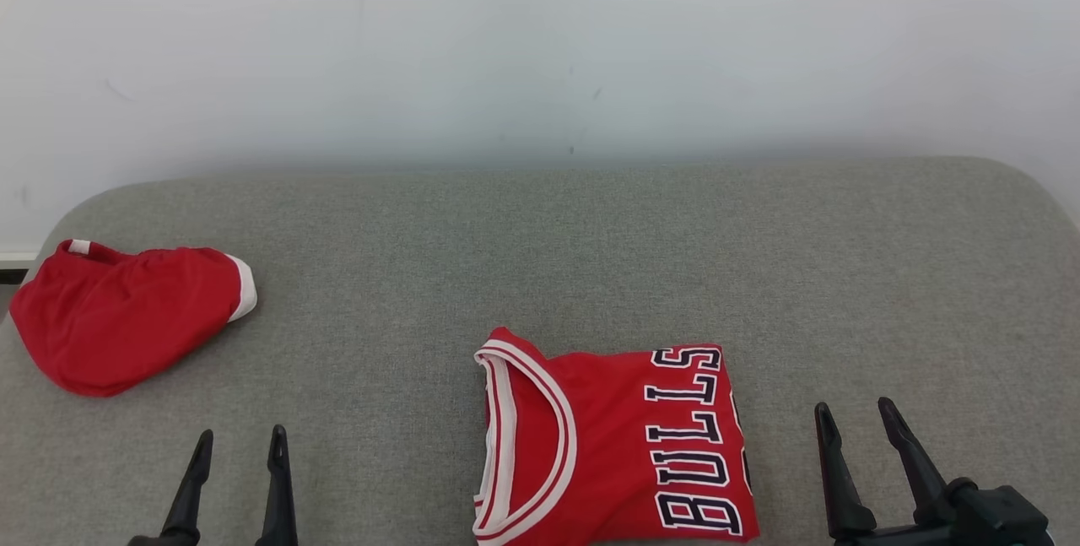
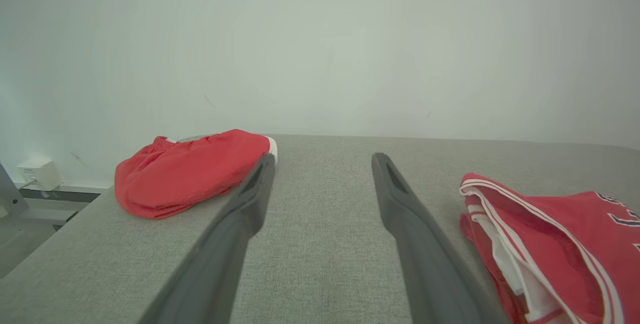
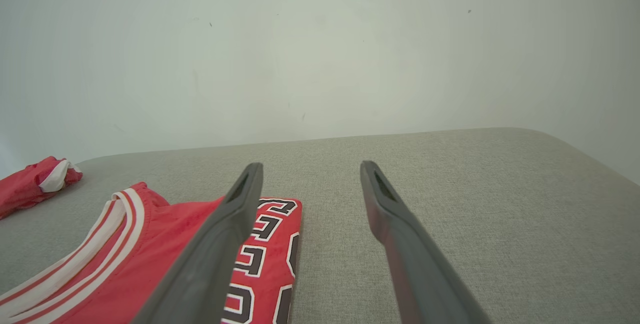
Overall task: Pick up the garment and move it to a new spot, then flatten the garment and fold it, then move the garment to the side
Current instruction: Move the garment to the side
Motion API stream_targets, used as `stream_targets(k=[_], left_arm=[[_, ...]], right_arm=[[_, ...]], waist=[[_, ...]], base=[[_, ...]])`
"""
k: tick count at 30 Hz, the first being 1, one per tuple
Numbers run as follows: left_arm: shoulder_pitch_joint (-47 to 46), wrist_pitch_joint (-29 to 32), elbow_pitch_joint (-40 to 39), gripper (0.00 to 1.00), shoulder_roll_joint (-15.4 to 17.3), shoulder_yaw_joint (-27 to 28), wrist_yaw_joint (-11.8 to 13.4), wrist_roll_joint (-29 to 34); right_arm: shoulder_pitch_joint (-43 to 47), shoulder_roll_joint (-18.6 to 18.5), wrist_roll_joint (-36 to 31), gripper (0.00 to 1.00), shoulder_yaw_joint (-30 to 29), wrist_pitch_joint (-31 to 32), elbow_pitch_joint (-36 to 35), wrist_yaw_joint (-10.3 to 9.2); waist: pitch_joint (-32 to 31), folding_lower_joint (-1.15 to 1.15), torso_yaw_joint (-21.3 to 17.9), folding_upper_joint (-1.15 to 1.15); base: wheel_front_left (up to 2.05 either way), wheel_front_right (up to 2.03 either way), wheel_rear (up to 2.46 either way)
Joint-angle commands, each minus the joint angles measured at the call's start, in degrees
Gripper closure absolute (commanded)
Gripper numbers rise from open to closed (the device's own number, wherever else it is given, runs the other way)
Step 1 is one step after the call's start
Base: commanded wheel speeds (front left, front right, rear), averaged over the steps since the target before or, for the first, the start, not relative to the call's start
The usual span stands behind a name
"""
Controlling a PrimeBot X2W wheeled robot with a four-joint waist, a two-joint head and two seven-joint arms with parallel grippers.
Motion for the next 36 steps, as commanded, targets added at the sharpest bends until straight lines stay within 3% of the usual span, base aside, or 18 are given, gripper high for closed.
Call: stream_targets(k=[1,20,36], left_arm=[[0.9,-0.2,-0.4,0.00,-0.3,0.4,-0.1,0.1],[0.8,-0.2,-1.2,0.00,-0.6,0.6,-0.3,0.5],[-2.0,-0.2,0.3,0.00,-0.3,-1.5,-0.3,0.2]], right_arm=[[0.1,-0.2,0.3,0.00,-0.2,0.0,0.2,-0.14],[-2.8,-1.5,0.9,0.00,1.5,2.8,5.3,-0.14],[-15.5,-2.8,5.4,0.00,7.5,14.4,21.0,-0.14]], waist=[[0.0,0.00,0.1,0.00],[0.3,0.00,1.8,0.00],[1.8,0.00,6.5,0.00]], base=[[0.00,0.00,0.00],[0.00,0.00,0.00],[0.00,0.00,0.00]])
